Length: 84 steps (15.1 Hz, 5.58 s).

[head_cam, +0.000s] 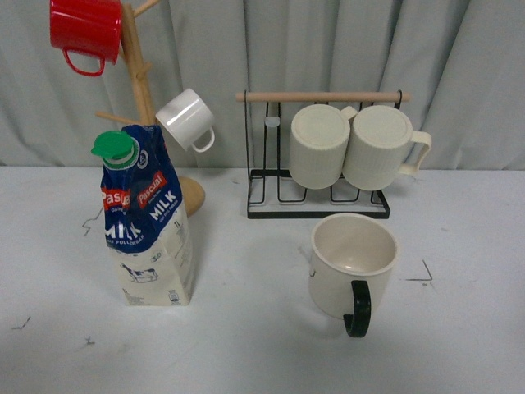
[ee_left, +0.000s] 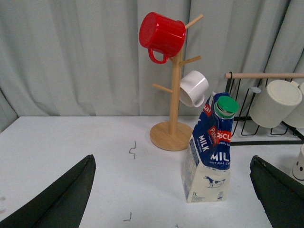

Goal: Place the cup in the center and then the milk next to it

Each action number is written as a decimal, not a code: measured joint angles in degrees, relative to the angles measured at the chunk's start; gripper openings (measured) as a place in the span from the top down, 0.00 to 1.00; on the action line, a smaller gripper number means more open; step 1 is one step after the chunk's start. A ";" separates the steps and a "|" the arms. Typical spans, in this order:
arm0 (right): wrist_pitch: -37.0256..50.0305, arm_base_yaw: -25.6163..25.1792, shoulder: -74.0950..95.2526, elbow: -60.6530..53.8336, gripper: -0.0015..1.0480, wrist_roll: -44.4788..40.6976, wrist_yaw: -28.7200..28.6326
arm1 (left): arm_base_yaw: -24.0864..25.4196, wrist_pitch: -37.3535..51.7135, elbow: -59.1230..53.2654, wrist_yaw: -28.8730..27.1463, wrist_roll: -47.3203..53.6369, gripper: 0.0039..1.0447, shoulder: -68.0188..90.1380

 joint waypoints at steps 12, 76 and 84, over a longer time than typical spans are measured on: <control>-10.97 -8.02 -18.38 -6.32 0.98 -0.11 -8.31 | 0.00 0.00 0.00 -0.02 0.00 0.06 0.00; -26.47 -8.02 -33.09 -6.29 0.06 -0.13 -8.35 | -35.26 10.56 54.93 -23.10 -10.64 0.98 99.47; -26.47 -8.02 -33.09 -6.29 0.06 -0.15 -8.33 | -37.33 11.91 56.04 -23.52 -12.13 0.98 102.03</control>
